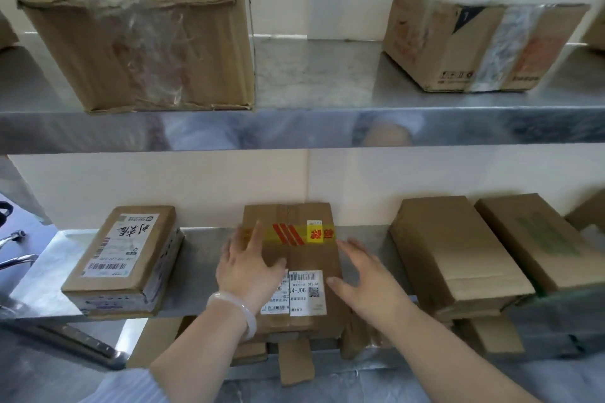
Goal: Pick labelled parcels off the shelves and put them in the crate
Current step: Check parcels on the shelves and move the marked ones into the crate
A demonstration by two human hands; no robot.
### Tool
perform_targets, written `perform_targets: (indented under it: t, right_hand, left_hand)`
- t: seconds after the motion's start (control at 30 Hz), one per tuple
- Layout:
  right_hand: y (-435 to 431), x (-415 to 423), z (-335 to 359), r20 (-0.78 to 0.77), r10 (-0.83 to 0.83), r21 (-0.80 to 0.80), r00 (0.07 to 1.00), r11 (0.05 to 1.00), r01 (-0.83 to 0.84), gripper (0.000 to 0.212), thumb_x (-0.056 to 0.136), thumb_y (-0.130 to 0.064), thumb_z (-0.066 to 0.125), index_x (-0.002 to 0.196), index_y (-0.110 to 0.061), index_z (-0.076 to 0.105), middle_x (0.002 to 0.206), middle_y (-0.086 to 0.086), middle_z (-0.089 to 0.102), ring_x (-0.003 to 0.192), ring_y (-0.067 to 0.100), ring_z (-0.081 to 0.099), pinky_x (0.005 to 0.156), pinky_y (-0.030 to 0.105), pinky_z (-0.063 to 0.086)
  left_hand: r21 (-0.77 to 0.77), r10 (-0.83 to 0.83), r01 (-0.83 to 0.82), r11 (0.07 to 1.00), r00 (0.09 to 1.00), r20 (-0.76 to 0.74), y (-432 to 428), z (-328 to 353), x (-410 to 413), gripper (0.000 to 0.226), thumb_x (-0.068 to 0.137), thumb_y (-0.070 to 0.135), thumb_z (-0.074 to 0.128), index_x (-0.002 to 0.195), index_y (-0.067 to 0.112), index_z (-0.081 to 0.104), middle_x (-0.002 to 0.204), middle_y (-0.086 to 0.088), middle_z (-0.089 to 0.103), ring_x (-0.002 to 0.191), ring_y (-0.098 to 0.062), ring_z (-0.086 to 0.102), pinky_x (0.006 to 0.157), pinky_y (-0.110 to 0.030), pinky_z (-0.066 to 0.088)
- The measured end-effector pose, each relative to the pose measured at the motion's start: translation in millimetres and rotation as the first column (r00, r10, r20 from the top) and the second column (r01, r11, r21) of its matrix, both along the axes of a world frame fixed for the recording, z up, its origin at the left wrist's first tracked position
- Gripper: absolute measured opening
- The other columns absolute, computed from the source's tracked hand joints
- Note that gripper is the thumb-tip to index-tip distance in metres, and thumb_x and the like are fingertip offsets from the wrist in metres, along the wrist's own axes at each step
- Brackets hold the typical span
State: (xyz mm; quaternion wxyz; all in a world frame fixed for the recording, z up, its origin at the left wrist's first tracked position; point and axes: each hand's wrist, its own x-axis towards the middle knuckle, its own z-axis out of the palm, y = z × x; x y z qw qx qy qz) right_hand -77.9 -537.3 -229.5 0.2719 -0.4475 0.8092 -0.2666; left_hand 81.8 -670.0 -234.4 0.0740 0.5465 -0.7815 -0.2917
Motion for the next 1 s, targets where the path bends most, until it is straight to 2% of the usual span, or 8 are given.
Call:
perform_targets:
  t: [0.1, 0.17, 0.33, 0.47, 0.67, 0.77, 0.9, 1.0]
  right_hand:
    - [11.8, -14.7, 12.5, -0.108, -0.058, -0.111, 0.993, 0.993, 0.046, 0.068, 0.091, -0.039, 0.063, 0.15, -0.036, 0.029, 0.158, -0.012, 0.022, 0.144, 0.005, 0.019, 0.113, 0.019, 0.017]
    - [23.8, -30.0, 20.5, -0.187, -0.116, -0.164, 0.976, 0.983, 0.085, 0.064, 0.09, -0.032, 0.064, 0.147, -0.035, 0.035, 0.155, -0.009, 0.029, 0.143, 0.009, 0.025, 0.113, 0.02, 0.02]
    - [66.7, -81.9, 31.5, -0.306, -0.307, -0.183, 0.901, 0.948, 0.261, 0.062, 0.093, -0.032, 0.06, 0.149, -0.032, 0.033, 0.153, -0.003, 0.034, 0.141, 0.016, 0.029, 0.113, 0.031, 0.027]
    - [102.1, -126.1, 31.1, -0.231, -0.418, -0.127, 0.879, 0.908, 0.399, 0.067, 0.093, -0.036, 0.057, 0.151, -0.029, 0.026, 0.157, -0.002, 0.027, 0.144, 0.018, 0.023, 0.113, 0.037, 0.029]
    - [134.9, -181.4, 22.6, -0.04, -0.375, 0.022, 0.926, 0.927, 0.376, 0.069, 0.096, -0.035, 0.056, 0.154, -0.022, 0.02, 0.157, 0.0, 0.024, 0.145, 0.019, 0.023, 0.116, 0.034, 0.024]
    - [138.0, -192.6, 21.7, 0.049, -0.292, 0.052, 0.955, 0.956, 0.29, 0.064, 0.097, -0.028, 0.057, 0.152, -0.022, 0.024, 0.139, -0.004, 0.041, 0.133, 0.018, 0.04, 0.103, 0.022, 0.03]
    - [141.9, -205.2, 15.2, 0.116, -0.27, 0.061, 0.956, 0.962, 0.265, 0.068, 0.095, -0.028, 0.059, 0.152, -0.019, 0.023, 0.131, -0.006, 0.048, 0.121, 0.017, 0.05, 0.095, 0.022, 0.036]
    - [143.9, -210.6, 16.4, 0.191, -0.241, 0.04, 0.952, 0.971, 0.237, 0.055, 0.095, -0.026, 0.059, 0.146, -0.021, 0.038, 0.115, -0.014, 0.05, 0.099, 0.007, 0.05, 0.085, 0.018, 0.039]
  left_hand:
    - [-0.116, -0.186, 0.177, 0.977, 0.979, -0.08, 7.8, 11.8, -37.8, 0.076, 0.091, 0.054, 0.052, 0.154, 0.04, 0.011, 0.165, 0.003, 0.007, 0.151, -0.023, 0.005, 0.121, -0.042, 0.013]
    - [-0.136, -0.333, 0.318, 0.938, 0.936, -0.11, 20.6, 15.8, -65.0, 0.073, 0.093, 0.053, 0.051, 0.154, 0.038, 0.015, 0.164, 0.003, 0.013, 0.151, -0.02, 0.009, 0.121, -0.037, 0.013]
    - [0.009, -0.509, 0.522, 0.853, 0.836, -0.205, 70.4, 12.6, -121.1, 0.072, 0.093, 0.054, 0.052, 0.153, 0.041, 0.015, 0.163, 0.008, 0.012, 0.15, -0.019, 0.012, 0.121, -0.036, 0.016]
    - [0.145, -0.427, 0.478, 0.866, 0.86, -0.28, 103.7, 2.1, -167.7, 0.074, 0.09, 0.057, 0.055, 0.153, 0.04, 0.02, 0.161, 0.007, 0.017, 0.148, -0.018, 0.018, 0.119, -0.033, 0.021]
    - [0.265, -0.271, 0.334, 0.905, 0.931, -0.246, 141.0, -8.8, -223.0, 0.083, 0.09, 0.055, 0.056, 0.154, 0.041, 0.005, 0.162, 0.004, 0.008, 0.146, -0.025, 0.025, 0.117, -0.04, 0.031]
    - [0.273, -0.223, 0.29, 0.917, 0.942, -0.252, 153.2, -13.2, -232.4, 0.085, 0.092, 0.048, 0.058, 0.154, 0.042, 0.0, 0.162, 0.006, 0.005, 0.145, -0.023, 0.026, 0.117, -0.038, 0.031]
    - [0.23, -0.14, 0.199, 0.952, 0.958, -0.249, 164.5, -13.3, -236.1, 0.083, 0.092, 0.045, 0.062, 0.155, 0.037, 0.009, 0.16, 0.003, 0.014, 0.143, -0.02, 0.03, 0.117, -0.031, 0.03]
    - [0.224, -0.069, 0.133, 0.966, 0.96, -0.272, 172.8, -9.5, -234.8, 0.085, 0.088, 0.044, 0.067, 0.155, 0.036, 0.015, 0.156, 0.003, 0.021, 0.139, -0.019, 0.036, 0.115, -0.032, 0.034]
